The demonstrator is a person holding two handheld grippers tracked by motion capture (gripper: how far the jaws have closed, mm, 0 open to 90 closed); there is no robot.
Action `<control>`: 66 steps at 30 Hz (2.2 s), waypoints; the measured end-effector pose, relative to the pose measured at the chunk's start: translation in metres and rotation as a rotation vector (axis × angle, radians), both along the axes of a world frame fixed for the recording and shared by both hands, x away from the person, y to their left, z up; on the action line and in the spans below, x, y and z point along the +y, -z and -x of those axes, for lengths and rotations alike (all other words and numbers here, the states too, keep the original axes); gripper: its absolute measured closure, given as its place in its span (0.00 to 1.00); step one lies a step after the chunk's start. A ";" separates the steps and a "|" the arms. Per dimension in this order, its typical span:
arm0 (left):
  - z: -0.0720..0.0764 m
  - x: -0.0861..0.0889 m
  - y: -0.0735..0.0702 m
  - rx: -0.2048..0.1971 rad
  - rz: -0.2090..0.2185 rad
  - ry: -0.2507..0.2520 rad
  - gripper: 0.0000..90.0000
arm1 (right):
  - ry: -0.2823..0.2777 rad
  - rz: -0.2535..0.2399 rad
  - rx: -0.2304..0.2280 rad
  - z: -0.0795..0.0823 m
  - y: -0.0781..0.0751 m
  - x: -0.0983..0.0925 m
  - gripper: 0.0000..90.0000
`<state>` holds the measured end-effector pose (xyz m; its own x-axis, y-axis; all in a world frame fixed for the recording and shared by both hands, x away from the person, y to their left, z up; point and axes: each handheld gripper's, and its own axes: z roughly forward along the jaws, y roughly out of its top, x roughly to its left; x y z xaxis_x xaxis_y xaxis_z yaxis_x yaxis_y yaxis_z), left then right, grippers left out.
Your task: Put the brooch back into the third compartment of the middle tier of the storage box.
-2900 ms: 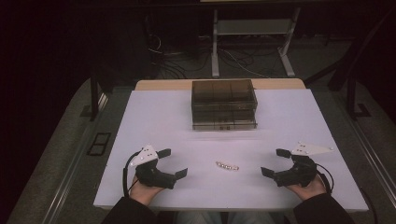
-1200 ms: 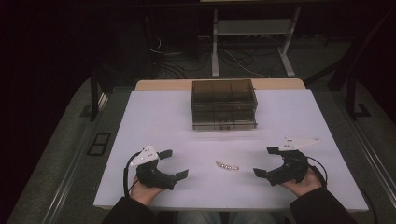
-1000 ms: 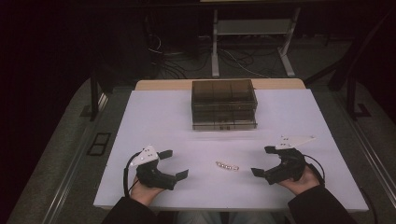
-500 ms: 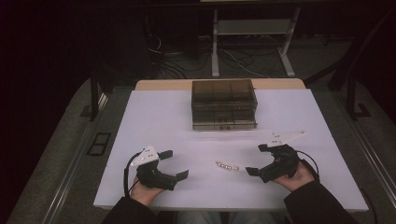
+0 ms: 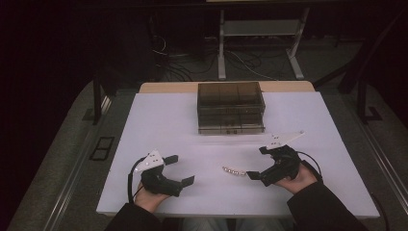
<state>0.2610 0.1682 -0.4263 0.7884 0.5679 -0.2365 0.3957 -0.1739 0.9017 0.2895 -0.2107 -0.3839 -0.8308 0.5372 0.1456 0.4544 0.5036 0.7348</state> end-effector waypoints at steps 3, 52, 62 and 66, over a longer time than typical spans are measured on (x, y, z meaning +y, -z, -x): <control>0.000 0.000 0.000 0.001 -0.001 0.001 0.00 | -0.006 0.006 0.004 -0.002 0.000 0.004 0.00; 0.000 -0.002 0.001 0.004 -0.016 0.017 0.00 | -0.146 0.166 0.069 -0.017 0.034 0.067 0.00; 0.001 -0.003 0.001 0.007 -0.018 0.019 0.00 | -0.178 0.230 0.084 -0.023 0.041 0.075 0.00; 0.001 -0.003 0.001 0.007 -0.016 0.017 0.00 | -0.189 0.232 0.062 -0.023 0.041 0.075 0.19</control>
<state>0.2602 0.1655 -0.4276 0.7960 0.5586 -0.2332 0.3993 -0.1950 0.8958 0.3127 -0.1354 -0.4245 -0.9127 0.3984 0.0905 0.3766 0.7347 0.5642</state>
